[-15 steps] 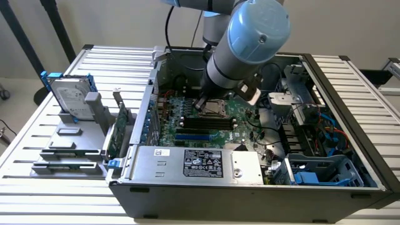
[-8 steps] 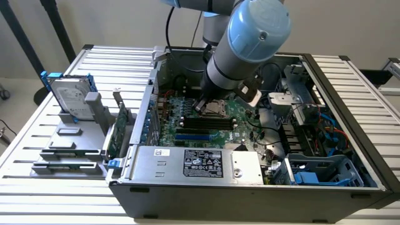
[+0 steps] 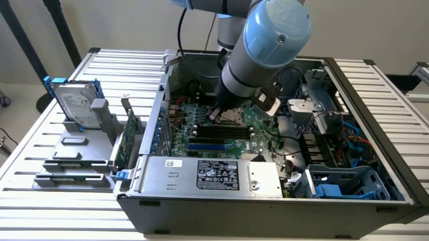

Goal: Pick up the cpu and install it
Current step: 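Install the second cpu locking lever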

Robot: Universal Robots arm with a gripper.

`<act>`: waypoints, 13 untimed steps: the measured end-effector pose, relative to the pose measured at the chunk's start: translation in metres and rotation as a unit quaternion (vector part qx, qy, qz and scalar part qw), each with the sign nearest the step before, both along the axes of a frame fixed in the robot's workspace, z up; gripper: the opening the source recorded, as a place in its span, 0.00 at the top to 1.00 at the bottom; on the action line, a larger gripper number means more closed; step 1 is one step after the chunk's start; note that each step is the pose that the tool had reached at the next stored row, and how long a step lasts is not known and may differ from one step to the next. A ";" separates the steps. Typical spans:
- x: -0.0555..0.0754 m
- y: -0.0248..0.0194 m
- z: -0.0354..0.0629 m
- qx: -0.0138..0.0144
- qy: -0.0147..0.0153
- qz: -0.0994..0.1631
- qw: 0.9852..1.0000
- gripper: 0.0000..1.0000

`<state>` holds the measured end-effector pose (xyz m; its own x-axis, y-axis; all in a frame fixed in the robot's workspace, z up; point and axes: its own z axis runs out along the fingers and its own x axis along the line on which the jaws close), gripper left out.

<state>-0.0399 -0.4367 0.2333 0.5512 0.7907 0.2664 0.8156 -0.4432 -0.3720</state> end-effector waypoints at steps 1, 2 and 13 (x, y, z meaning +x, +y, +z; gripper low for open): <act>-0.001 0.0000 -0.0004 0.000 0.000 0.000 1.000 0.89; -0.001 0.0000 -0.0011 0.000 0.000 0.000 1.000 0.89; -0.005 0.0000 -0.0156 0.000 -0.001 0.000 1.000 0.89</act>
<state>-0.0450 -0.4367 0.2177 0.5509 0.7907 0.2669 0.8160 -0.4433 -0.3710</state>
